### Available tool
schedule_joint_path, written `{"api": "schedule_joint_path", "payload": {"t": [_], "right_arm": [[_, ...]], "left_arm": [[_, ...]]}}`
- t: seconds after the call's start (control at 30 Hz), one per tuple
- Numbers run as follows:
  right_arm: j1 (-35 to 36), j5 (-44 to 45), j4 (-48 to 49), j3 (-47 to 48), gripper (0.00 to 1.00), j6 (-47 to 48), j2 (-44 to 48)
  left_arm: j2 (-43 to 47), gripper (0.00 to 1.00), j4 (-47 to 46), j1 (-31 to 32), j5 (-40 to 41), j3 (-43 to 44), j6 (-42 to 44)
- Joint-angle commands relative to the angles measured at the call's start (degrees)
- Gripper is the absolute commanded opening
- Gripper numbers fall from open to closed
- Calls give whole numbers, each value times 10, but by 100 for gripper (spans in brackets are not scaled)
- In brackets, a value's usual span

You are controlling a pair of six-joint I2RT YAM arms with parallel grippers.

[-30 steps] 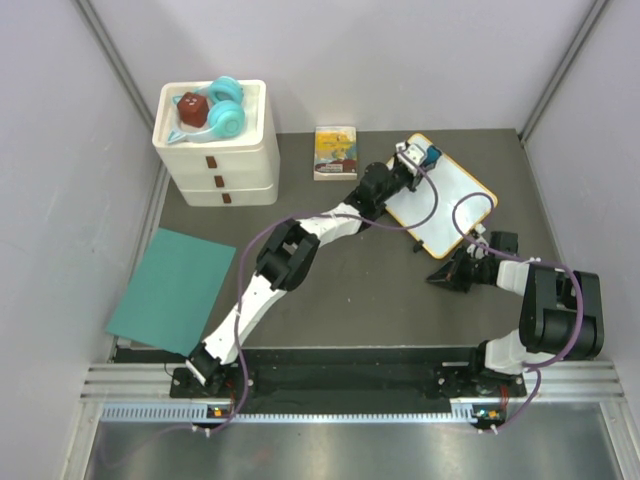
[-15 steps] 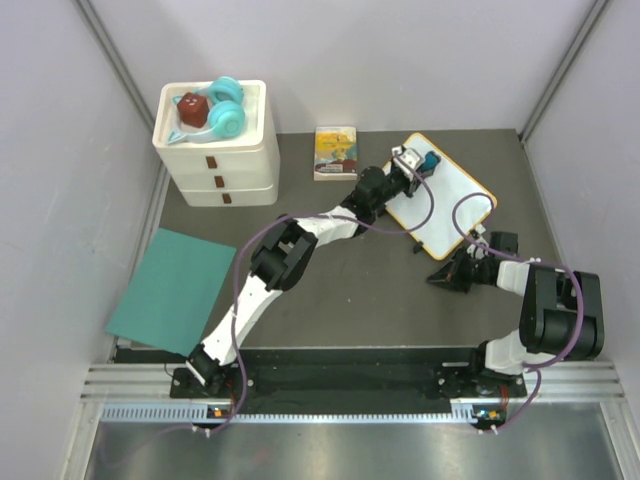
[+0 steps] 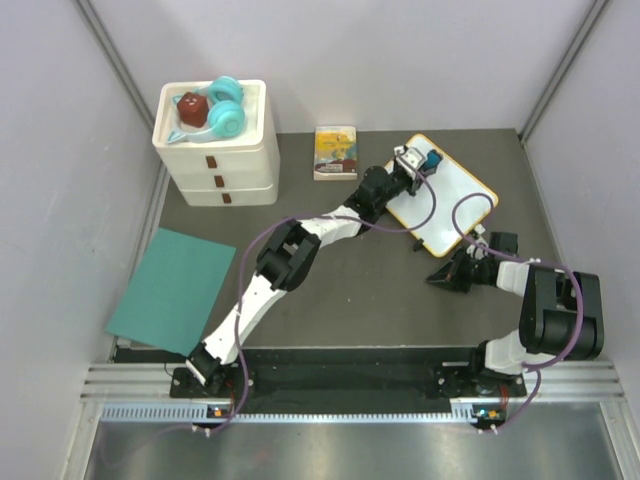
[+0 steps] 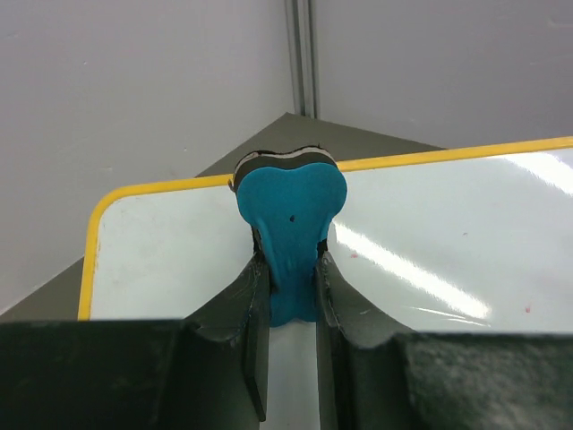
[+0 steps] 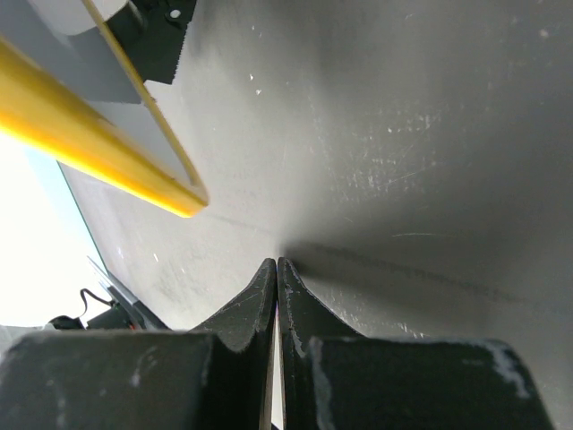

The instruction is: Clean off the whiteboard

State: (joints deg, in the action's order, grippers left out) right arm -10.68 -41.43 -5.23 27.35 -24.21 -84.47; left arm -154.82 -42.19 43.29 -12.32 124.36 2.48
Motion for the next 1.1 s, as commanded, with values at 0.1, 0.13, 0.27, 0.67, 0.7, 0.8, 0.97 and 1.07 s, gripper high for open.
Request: {"api": "schedule_joint_path", "payload": {"t": [0.1,0.13,0.27,0.67,0.7,0.8,0.97,1.07], "right_arm": [[7,28,-1,-12,0,12,10],[7,28,0,-13,0,13,10],[7,28,1,-13,0,12,10],[7,26,4,-13,0,12,10],[7,26,6,-13,0,9,10],[7,23,8,-12,0,10,3],[7,23,8,-11,0,10,3],[7,23,8,-12,0,9,4]], "left_arm": [[80,0,27,9,-77,-113,-20],[89,0,26,12,-83,-145,-17],[124,0,20,25,-90,-216,6],[36,0,4,28,42,-45,38],[27,0,7,27,41,-9,47],[-5,0,31,25,40,46,53],[-20,0,32,17,50,50,46],[-11,0,58,6,39,35,24]]}}
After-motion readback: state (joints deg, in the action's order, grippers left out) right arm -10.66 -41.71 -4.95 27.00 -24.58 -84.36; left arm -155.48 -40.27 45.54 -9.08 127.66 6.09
